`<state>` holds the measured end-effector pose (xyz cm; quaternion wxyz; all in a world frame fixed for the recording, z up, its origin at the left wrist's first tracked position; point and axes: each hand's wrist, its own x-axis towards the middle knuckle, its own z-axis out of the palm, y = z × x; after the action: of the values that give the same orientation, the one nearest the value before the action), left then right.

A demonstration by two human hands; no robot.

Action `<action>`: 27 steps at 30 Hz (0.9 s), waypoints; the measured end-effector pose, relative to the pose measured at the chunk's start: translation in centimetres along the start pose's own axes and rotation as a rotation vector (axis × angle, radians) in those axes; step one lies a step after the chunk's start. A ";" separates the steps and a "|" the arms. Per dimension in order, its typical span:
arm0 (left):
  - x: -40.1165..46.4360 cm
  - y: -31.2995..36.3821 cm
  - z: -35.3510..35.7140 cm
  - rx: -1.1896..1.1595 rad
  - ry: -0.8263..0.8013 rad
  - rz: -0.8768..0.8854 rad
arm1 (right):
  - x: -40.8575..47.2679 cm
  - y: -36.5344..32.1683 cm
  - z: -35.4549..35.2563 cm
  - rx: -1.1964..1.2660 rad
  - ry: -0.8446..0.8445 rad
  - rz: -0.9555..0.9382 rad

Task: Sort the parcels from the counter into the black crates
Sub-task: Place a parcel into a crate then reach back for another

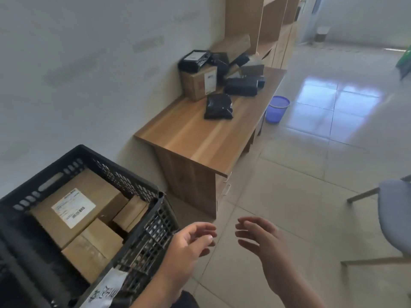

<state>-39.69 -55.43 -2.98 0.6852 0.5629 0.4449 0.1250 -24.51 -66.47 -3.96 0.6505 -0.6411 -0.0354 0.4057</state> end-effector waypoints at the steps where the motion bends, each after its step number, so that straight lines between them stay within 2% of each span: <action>1: 1.2 0.7 0.6 0.008 0.002 0.005 | 1.3 -0.7 -0.5 0.011 0.005 -0.002; 7: 10.9 5.3 3.9 0.038 -0.029 0.013 | 10.9 -5.8 -2.6 0.023 0.050 -0.006; 14: 26.8 15.0 5.2 -0.115 0.116 0.056 | 22.4 -15.4 -4.6 -0.059 0.136 -0.033; 23: 40.1 22.3 11.2 -0.041 -0.009 0.023 | 33.3 -22.7 -7.6 0.016 0.235 -0.012; 27: 45.4 24.3 13.3 0.010 0.011 0.025 | 39.7 -24.9 -8.4 0.024 0.220 0.016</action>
<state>4.25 -25.57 -3.22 0.6782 0.5712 0.4424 0.1344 18.80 -46.73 -2.83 0.6548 -0.6742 0.0464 0.3386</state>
